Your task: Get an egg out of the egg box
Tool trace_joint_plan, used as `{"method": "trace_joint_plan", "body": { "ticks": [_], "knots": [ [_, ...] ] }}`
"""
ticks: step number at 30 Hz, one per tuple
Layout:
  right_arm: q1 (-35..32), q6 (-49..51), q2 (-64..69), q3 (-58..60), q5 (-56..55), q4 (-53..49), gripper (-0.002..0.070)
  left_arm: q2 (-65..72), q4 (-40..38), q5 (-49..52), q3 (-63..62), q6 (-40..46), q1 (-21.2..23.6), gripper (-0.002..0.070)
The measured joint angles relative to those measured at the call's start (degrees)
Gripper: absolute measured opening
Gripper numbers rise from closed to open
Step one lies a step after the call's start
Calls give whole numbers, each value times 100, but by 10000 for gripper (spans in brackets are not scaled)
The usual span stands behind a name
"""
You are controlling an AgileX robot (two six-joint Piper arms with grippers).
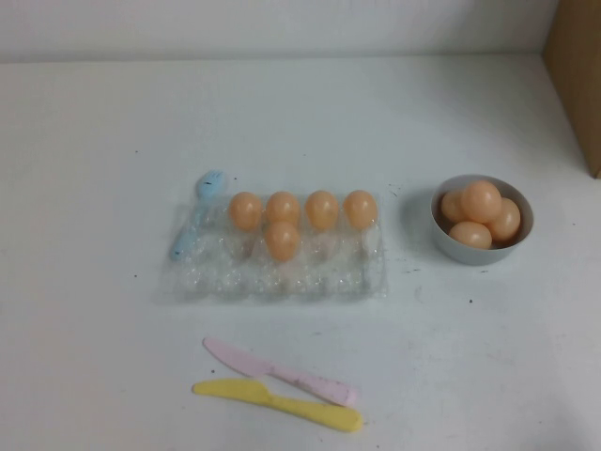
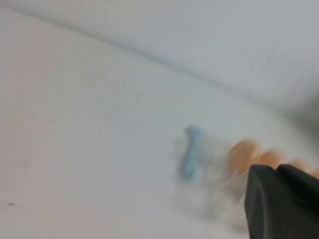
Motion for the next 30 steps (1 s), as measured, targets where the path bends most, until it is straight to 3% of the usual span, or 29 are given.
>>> {"method": "trace_joint_plan", "body": {
  "ticks": [2,5,17,22,30],
  "knots": [
    [0,0,0,0,0,0,-18,0,-834,-436,0,-570,0,-4],
    [0,0,0,0,0,0,-18,0,-1427,-984,0,-950,0,-4],
    [0,0,0,0,0,0,-18,0,-1685,-1569,0,-949,0,-4],
    [0,0,0,0,0,0,-18,0,-1578,-203,-375,-611,0,-4],
    [0,0,0,0,0,0,-18,956,-985,1929,-1950,931,0,-4]
  ]
}}
